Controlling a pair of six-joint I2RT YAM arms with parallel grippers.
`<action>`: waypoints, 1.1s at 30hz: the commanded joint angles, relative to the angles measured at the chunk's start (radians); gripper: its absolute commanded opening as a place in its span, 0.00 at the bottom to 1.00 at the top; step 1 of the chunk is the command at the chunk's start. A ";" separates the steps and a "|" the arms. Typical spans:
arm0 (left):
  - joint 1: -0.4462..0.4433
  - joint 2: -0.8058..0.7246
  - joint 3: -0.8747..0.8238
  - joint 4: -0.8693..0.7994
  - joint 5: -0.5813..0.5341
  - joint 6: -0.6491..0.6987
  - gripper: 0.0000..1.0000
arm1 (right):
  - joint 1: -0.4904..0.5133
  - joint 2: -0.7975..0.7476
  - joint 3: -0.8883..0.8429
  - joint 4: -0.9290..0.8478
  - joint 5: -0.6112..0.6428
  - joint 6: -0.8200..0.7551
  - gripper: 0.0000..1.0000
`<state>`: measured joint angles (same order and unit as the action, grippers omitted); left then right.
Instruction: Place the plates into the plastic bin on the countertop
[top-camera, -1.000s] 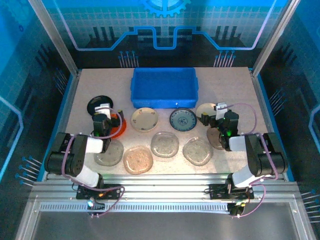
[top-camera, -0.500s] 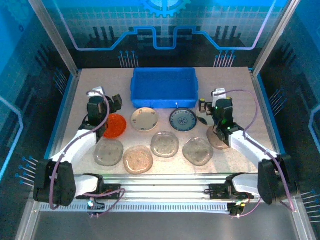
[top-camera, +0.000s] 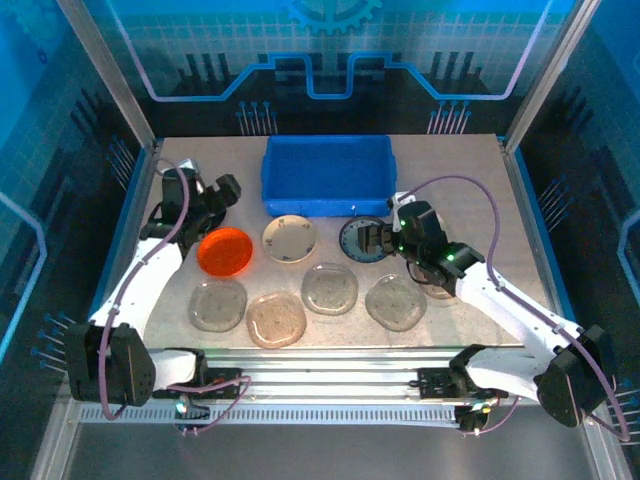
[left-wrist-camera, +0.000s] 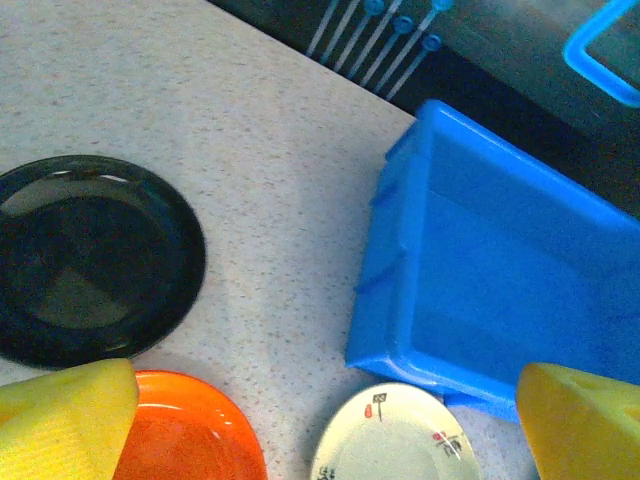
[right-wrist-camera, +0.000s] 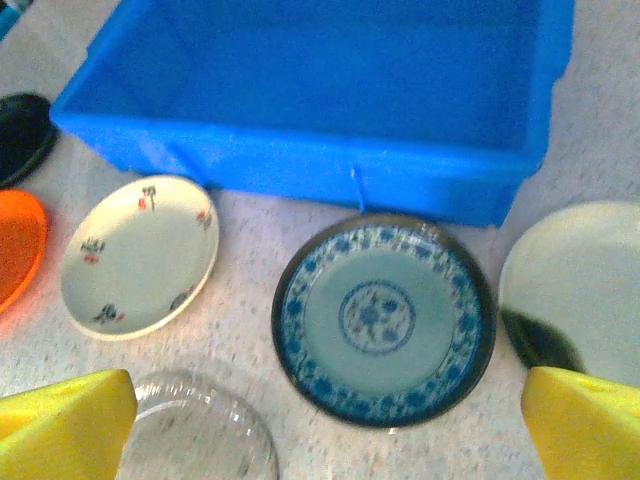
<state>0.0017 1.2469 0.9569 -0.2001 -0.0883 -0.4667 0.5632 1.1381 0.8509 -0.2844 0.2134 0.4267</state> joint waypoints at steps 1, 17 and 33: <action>0.089 0.010 0.013 -0.088 -0.009 -0.062 0.94 | 0.013 -0.006 0.022 -0.097 -0.078 0.078 1.00; 0.432 0.323 -0.129 0.233 0.247 -0.290 0.61 | 0.014 0.155 0.108 -0.007 -0.249 0.112 0.88; 0.436 0.522 -0.091 0.379 0.278 -0.307 0.46 | 0.015 0.188 0.122 0.011 -0.248 0.116 0.84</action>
<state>0.4313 1.7454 0.8406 0.1417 0.1631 -0.7616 0.5690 1.3170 0.9443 -0.2749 -0.0273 0.5396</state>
